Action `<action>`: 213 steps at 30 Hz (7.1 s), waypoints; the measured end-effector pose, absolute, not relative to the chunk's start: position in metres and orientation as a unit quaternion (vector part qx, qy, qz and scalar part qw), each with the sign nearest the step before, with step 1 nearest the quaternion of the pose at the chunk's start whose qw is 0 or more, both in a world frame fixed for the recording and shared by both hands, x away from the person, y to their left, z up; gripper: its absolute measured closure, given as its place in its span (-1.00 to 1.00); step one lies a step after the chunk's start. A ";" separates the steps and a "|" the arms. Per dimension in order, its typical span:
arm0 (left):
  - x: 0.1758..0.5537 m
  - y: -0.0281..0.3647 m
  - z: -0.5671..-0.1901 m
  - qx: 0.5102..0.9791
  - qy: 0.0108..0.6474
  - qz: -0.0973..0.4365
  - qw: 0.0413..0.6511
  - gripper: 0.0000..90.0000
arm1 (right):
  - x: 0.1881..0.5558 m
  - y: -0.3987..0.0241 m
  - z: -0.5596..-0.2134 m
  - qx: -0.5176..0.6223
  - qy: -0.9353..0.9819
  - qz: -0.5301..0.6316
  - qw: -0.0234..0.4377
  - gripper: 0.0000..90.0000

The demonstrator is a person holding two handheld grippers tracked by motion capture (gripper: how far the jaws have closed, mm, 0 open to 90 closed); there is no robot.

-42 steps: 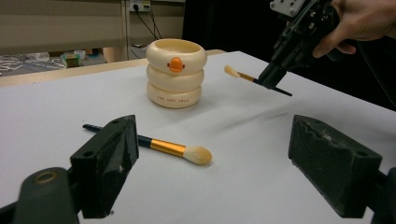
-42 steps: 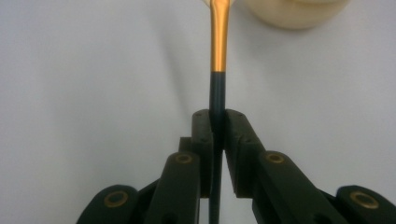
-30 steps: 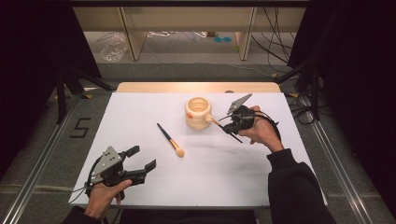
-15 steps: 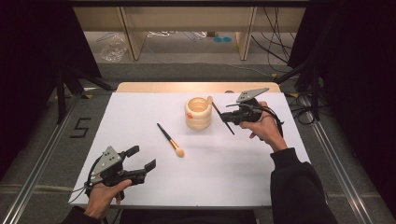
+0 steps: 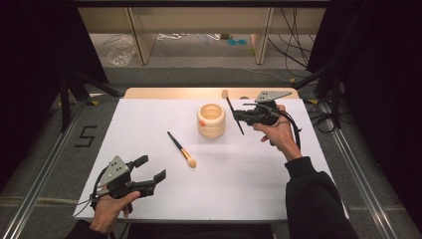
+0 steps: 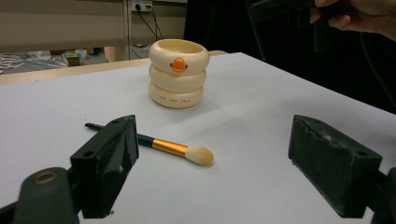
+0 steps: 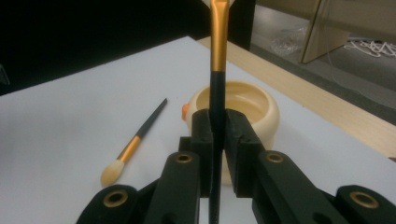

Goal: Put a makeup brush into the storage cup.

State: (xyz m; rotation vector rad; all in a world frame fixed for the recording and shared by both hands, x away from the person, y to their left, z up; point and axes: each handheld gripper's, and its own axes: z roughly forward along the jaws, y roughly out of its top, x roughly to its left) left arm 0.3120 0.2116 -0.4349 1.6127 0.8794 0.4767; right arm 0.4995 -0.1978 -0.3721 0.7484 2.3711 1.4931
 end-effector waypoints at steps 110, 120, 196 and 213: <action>0.312 0.215 -0.435 0.686 0.382 0.204 0.584 -0.65 | 0.567 -0.121 -0.412 0.301 0.748 0.574 0.141 0.85; 0.312 0.215 -0.435 0.686 0.382 0.203 0.585 -0.65 | 0.566 -0.120 -0.415 0.302 0.755 0.564 0.141 0.85; 0.311 0.215 -0.435 0.688 0.380 0.205 0.583 -0.65 | 0.427 -0.188 -0.396 0.333 0.726 0.567 0.200 -0.62; 0.311 0.215 -0.434 0.687 0.385 0.206 0.581 -0.65 | 0.396 -0.199 -0.411 0.338 0.724 0.570 0.192 -0.59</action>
